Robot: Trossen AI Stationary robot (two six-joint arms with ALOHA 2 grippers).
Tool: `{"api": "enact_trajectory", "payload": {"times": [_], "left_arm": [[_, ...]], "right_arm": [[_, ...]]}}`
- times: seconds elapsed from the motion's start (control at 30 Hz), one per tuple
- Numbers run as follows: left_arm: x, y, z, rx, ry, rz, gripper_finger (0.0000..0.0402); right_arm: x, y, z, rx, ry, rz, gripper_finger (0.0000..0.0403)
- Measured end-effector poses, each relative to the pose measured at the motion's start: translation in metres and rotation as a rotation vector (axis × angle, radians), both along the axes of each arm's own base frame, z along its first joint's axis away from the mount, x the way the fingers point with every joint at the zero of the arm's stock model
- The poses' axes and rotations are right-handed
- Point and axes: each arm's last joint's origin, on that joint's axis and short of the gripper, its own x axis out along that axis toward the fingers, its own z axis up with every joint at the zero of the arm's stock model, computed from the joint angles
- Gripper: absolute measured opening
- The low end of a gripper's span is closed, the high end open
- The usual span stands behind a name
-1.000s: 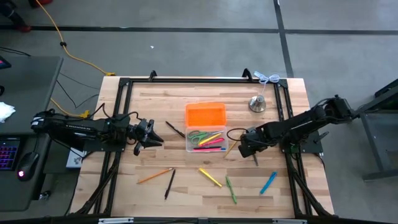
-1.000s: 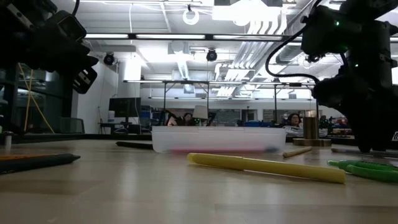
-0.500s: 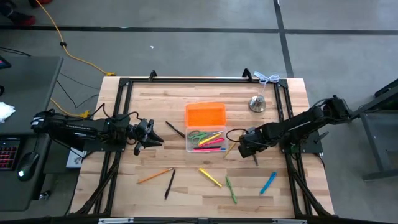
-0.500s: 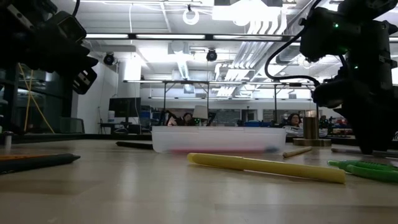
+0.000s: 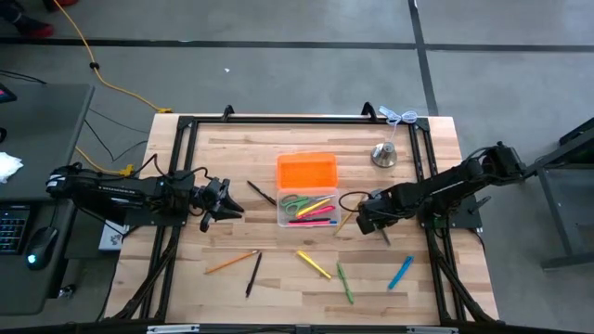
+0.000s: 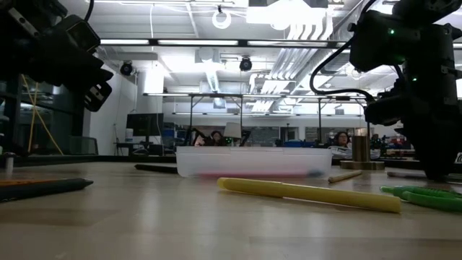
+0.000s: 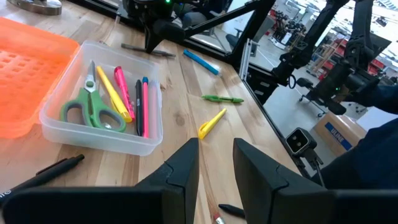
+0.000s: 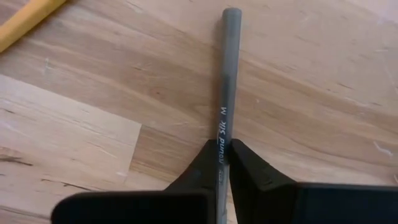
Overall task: Pick & place school supplies into a supply box
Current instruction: Put the gray pen into the container
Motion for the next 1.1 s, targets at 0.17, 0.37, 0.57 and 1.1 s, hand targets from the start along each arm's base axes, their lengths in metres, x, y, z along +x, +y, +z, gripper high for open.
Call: {"api": "enact_trajectory", "payload": {"times": [0.17, 0.37, 0.57, 1.1], "left_arm": [[0.000, 0.000, 0.000, 0.003, -0.001, -0.001, 0.0129], [0.000, 0.000, 0.000, 0.005, -0.001, -0.001, 0.0129], [0.000, 0.000, 0.000, 0.003, 0.002, -0.001, 0.0129], [0.000, 0.000, -0.001, -0.004, 0.008, -0.002, 0.0129]], "right_arm": [[-0.001, 0.000, 0.001, 0.000, 0.001, -0.027, 0.0008], [-0.001, 0.000, 0.001, 0.002, 0.000, -0.067, 0.0004], [-0.001, 0.000, 0.003, 0.025, -0.011, -0.067, 0.0002], [-0.012, -0.003, 0.038, 0.010, -0.204, -0.101, 0.0000]]}}
